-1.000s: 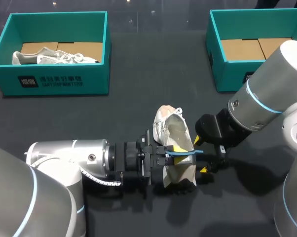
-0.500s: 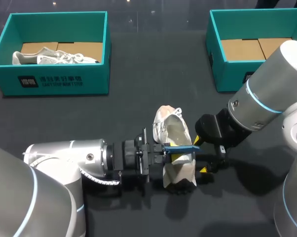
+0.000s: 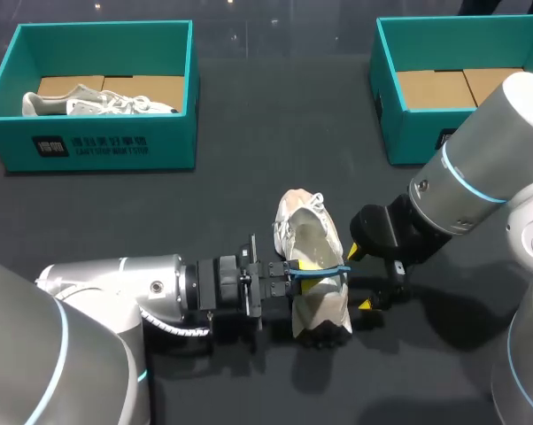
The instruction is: Take the shoe out of the shoebox, open the shoe tongue, remove and reinsert the insole, then place the shoe into the shoebox
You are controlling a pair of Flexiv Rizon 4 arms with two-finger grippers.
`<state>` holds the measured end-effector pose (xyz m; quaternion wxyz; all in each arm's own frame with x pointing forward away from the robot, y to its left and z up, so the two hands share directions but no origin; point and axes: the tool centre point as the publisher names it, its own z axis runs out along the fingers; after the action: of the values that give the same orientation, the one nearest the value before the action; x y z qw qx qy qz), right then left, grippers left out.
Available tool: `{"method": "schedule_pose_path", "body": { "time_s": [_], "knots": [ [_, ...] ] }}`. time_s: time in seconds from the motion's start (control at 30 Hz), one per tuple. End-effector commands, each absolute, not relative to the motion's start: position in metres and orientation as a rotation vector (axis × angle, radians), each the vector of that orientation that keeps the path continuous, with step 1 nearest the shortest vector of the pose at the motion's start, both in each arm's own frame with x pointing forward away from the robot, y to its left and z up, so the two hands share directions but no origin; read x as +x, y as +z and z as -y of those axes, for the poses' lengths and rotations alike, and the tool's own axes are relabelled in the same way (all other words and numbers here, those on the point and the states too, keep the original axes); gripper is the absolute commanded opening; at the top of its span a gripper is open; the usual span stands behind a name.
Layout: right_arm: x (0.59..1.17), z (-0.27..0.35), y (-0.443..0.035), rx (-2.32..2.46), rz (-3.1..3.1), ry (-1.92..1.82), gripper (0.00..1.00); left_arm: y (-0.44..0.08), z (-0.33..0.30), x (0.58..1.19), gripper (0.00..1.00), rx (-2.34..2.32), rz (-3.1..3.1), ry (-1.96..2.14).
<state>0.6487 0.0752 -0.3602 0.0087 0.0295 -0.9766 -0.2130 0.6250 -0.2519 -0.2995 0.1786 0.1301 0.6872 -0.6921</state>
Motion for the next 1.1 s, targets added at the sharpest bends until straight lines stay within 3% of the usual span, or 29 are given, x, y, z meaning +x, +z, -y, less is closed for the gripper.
{"method": "schedule_pose_path", "body": {
  "time_s": [0.03,1.1],
  "knots": [
    [0.647,-0.076,-0.361,0.09,3.055,-0.664,1.0,-0.307,0.256,0.632,0.0,0.381,-1.942,-1.934],
    [0.647,-0.076,-0.361,0.09,3.055,-0.664,1.0,-0.349,0.253,0.656,0.0,0.42,-1.983,-1.735]
  ]
}}
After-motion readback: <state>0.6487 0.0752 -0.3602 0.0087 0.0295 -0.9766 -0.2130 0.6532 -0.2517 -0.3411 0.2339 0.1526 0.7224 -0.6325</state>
